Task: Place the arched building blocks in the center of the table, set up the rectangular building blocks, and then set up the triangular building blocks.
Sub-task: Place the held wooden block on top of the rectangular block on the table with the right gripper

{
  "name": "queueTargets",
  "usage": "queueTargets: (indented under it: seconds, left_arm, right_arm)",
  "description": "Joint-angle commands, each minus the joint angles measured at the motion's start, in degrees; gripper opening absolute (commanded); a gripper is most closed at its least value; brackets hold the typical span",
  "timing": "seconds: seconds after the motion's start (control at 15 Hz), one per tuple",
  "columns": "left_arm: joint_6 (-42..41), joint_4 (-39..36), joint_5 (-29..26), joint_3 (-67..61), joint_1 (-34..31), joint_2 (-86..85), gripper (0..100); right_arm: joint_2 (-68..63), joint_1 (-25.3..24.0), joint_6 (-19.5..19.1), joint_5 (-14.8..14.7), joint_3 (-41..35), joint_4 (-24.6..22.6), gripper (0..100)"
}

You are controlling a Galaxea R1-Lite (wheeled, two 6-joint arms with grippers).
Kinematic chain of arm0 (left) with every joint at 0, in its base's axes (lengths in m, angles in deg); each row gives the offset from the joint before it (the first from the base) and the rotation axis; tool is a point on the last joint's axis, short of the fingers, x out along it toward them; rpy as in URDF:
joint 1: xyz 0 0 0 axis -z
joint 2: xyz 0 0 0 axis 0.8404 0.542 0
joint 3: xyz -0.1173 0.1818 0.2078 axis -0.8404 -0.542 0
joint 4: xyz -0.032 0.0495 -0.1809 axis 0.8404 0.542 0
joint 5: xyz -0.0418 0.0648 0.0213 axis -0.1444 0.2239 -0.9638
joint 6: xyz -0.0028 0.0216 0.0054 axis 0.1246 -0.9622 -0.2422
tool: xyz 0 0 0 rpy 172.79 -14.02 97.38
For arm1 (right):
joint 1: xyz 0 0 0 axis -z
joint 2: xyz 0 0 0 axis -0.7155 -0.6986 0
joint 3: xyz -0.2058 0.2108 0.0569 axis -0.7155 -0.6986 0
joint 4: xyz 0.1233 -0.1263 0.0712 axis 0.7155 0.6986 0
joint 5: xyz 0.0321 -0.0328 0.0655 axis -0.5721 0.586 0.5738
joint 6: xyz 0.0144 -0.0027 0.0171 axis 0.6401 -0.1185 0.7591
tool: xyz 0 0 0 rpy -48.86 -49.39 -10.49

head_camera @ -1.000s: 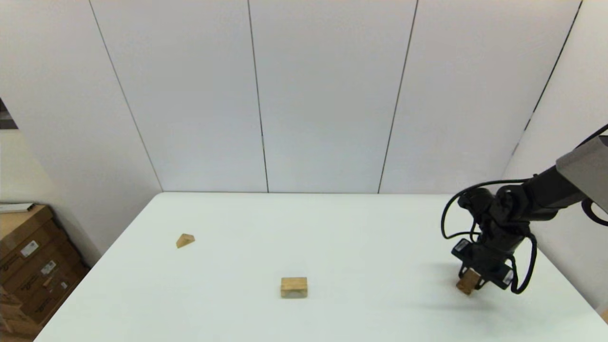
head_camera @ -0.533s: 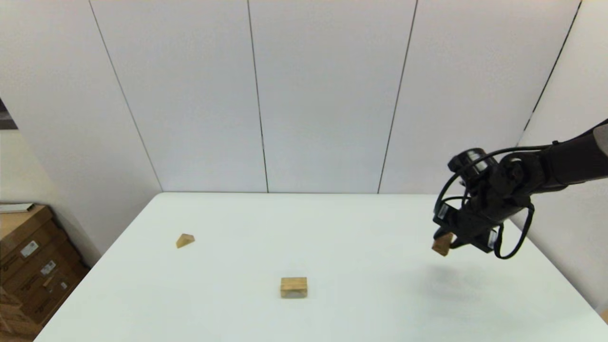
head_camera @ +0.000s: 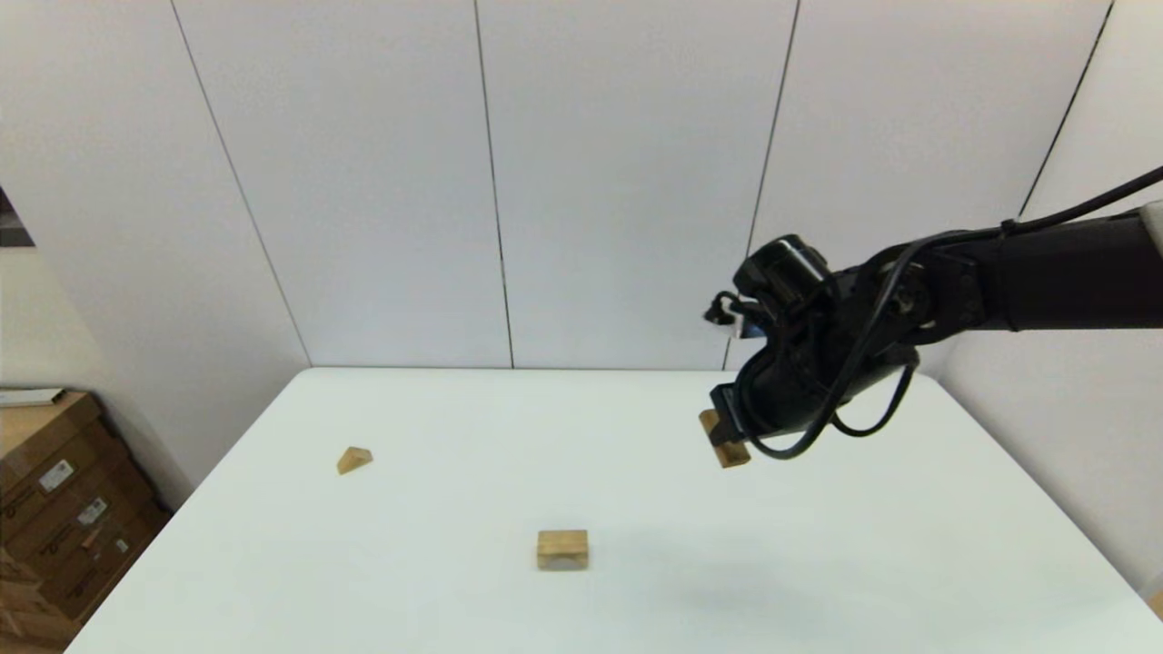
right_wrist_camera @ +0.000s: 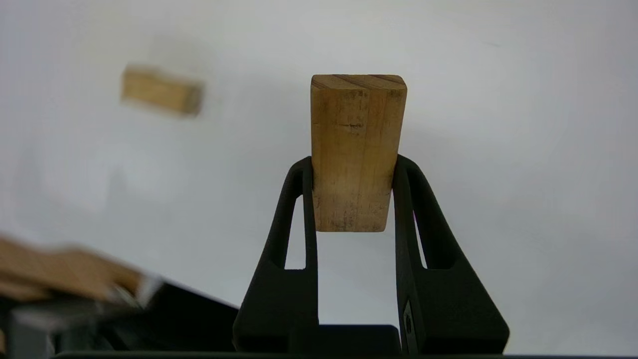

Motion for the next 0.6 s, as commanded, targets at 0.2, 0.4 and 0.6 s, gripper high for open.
queueTargets:
  seconds: [0.2,0.4,0.6]
  left_arm:
    - [0.0,0.1,0.0,0.0,0.0,0.1,100]
    - [0.0,0.1,0.0,0.0,0.0,0.1,100]
    - [0.0,0.1,0.0,0.0,0.0,0.1,100]
  right_arm:
    - [-8.9,-12.8,-17.0,0.1,7.2,1.7,0]
    - [-13.4,-14.9,-28.2,0.2,11.3,4.0,0]
    - [-17.1,-15.2,-34.4,2.1,16.9,6.8,0]
